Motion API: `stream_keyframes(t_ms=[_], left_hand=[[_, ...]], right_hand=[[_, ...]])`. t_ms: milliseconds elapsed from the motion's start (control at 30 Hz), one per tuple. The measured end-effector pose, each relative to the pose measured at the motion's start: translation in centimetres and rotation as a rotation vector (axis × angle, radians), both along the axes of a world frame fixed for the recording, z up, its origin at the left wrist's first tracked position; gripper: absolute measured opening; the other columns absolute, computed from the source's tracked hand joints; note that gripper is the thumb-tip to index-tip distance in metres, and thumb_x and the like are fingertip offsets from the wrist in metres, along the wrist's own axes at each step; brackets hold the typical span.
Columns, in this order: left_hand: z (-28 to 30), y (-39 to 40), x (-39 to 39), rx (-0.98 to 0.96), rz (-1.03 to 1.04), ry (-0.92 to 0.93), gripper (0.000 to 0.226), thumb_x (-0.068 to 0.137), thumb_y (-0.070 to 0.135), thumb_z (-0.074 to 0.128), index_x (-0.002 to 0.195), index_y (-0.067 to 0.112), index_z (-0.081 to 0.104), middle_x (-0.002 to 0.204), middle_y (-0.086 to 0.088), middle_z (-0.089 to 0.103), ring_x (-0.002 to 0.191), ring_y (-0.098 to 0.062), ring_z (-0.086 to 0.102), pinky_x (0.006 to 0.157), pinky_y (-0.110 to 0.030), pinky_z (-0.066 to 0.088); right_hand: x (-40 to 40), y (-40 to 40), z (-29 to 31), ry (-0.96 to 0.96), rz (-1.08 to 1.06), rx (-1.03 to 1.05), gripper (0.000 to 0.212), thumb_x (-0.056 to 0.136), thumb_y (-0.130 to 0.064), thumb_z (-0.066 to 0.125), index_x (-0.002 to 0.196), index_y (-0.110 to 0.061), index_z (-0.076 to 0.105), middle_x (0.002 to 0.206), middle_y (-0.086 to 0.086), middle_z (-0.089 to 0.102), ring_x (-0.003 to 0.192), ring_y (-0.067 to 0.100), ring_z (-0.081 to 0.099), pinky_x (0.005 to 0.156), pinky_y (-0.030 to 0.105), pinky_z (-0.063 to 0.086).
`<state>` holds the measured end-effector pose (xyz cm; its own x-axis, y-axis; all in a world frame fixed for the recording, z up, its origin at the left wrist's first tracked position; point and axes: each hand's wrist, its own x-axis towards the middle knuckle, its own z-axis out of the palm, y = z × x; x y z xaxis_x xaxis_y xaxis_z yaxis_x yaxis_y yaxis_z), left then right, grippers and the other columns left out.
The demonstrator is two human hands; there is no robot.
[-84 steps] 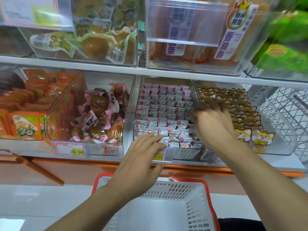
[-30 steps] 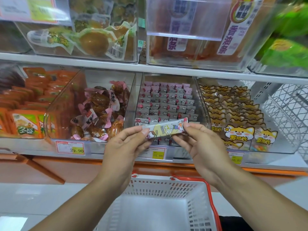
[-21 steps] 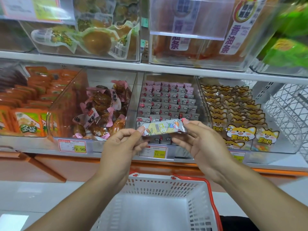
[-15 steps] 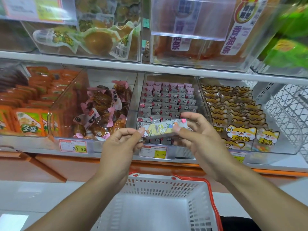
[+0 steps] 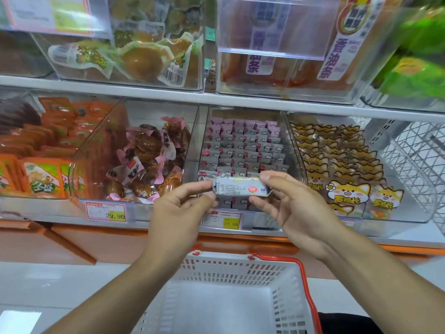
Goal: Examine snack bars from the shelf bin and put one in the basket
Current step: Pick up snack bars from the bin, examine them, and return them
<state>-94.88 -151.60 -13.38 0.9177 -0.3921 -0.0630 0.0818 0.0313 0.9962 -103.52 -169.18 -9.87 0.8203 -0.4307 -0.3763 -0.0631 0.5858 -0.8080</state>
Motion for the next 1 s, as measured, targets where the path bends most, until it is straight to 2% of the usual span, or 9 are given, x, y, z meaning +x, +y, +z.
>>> stream_keyframes(t_ms=[100, 300, 433, 533, 600, 733, 833, 933, 1000], left_hand=[[0.1, -0.1, -0.1, 0.019, 0.034, -0.053, 0.016, 0.092, 0.010, 0.069, 0.099, 0.022, 0.077, 0.085, 0.004, 0.078, 0.078, -0.009, 0.074, 0.069, -0.013, 0.055], [0.0, -0.2, -0.1, -0.008, 0.017, -0.036, 0.015, 0.095, 0.008, 0.063, 0.100, 0.017, 0.074, 0.083, 0.000, 0.078, 0.076, -0.011, 0.074, 0.068, -0.015, 0.056], [0.1, -0.3, -0.3, -0.044, -0.017, -0.004, 0.014, 0.092, 0.012, 0.068, 0.105, 0.017, 0.073, 0.087, -0.005, 0.078, 0.079, -0.017, 0.075, 0.072, -0.019, 0.058], [-0.1, -0.2, -0.3, -0.032, -0.008, 0.013, 0.012, 0.091, 0.016, 0.069, 0.101, 0.017, 0.073, 0.084, -0.007, 0.077, 0.078, -0.016, 0.075, 0.071, -0.019, 0.058], [-0.2, 0.0, -0.1, -0.041, -0.010, 0.048, 0.010, 0.092, 0.020, 0.067, 0.097, 0.017, 0.075, 0.080, -0.009, 0.076, 0.075, -0.017, 0.072, 0.073, -0.022, 0.059], [-0.4, 0.0, 0.2, -0.010, 0.008, 0.078, 0.013, 0.097, 0.022, 0.062, 0.097, 0.020, 0.075, 0.080, -0.008, 0.077, 0.076, -0.019, 0.073, 0.072, -0.024, 0.060], [-0.5, -0.3, 0.4, -0.029, 0.015, 0.156, 0.015, 0.099, 0.020, 0.059, 0.097, 0.017, 0.073, 0.079, -0.009, 0.077, 0.078, -0.019, 0.074, 0.072, -0.027, 0.057], [-0.4, -0.3, 0.5, -0.082, 0.013, 0.247, 0.015, 0.100, 0.017, 0.058, 0.100, 0.012, 0.072, 0.080, -0.010, 0.077, 0.079, -0.019, 0.075, 0.066, -0.022, 0.058], [-0.2, -0.3, 0.6, -0.121, 0.018, 0.311, 0.015, 0.101, 0.014, 0.057, 0.101, 0.009, 0.071, 0.082, -0.012, 0.077, 0.079, -0.020, 0.076, 0.064, -0.020, 0.058]], right_hand=[[-0.1, -0.2, 0.3, -0.013, 0.008, 0.064, 0.029, 0.075, -0.017, 0.076, 0.101, -0.004, 0.072, 0.100, 0.015, 0.076, 0.085, 0.019, 0.075, 0.067, 0.021, 0.060], [-0.3, -0.9, 0.4, -0.122, 0.060, 0.177, 0.039, 0.080, -0.005, 0.068, 0.118, 0.004, 0.065, 0.116, 0.025, 0.072, 0.104, 0.027, 0.074, 0.072, 0.020, 0.060], [-0.4, -0.8, 0.3, -0.084, 0.080, -0.039, 0.037, 0.080, -0.020, 0.073, 0.113, -0.003, 0.071, 0.111, 0.016, 0.076, 0.096, 0.020, 0.075, 0.073, 0.020, 0.059], [-0.5, -0.7, 0.2, 0.012, 0.087, -0.148, 0.039, 0.076, -0.033, 0.076, 0.107, -0.010, 0.076, 0.107, 0.012, 0.077, 0.078, 0.016, 0.075, 0.067, 0.020, 0.059], [-0.5, -0.8, 0.2, 0.050, 0.090, -0.169, 0.043, 0.074, -0.037, 0.076, 0.110, -0.012, 0.076, 0.106, 0.009, 0.078, 0.076, 0.016, 0.075, 0.062, 0.020, 0.059], [-0.4, -1.0, -0.1, 0.059, 0.079, -0.169, 0.028, 0.084, -0.034, 0.072, 0.102, -0.013, 0.079, 0.104, 0.008, 0.078, 0.080, 0.020, 0.077, 0.063, 0.023, 0.060], [-0.2, -1.3, -0.8, 0.043, 0.069, -0.184, 0.020, 0.098, -0.021, 0.061, 0.104, -0.012, 0.078, 0.106, 0.009, 0.078, 0.095, 0.021, 0.075, 0.074, 0.025, 0.061], [-0.2, -1.4, -0.9, -0.011, 0.099, -0.240, 0.022, 0.101, -0.010, 0.057, 0.116, -0.018, 0.071, 0.115, 0.004, 0.076, 0.111, 0.021, 0.071, 0.081, 0.027, 0.060], [-0.5, -1.6, -0.7, -0.078, 0.176, -0.404, 0.030, 0.094, -0.016, 0.068, 0.122, -0.027, 0.069, 0.125, -0.006, 0.071, 0.113, 0.020, 0.069, 0.082, 0.030, 0.060]])
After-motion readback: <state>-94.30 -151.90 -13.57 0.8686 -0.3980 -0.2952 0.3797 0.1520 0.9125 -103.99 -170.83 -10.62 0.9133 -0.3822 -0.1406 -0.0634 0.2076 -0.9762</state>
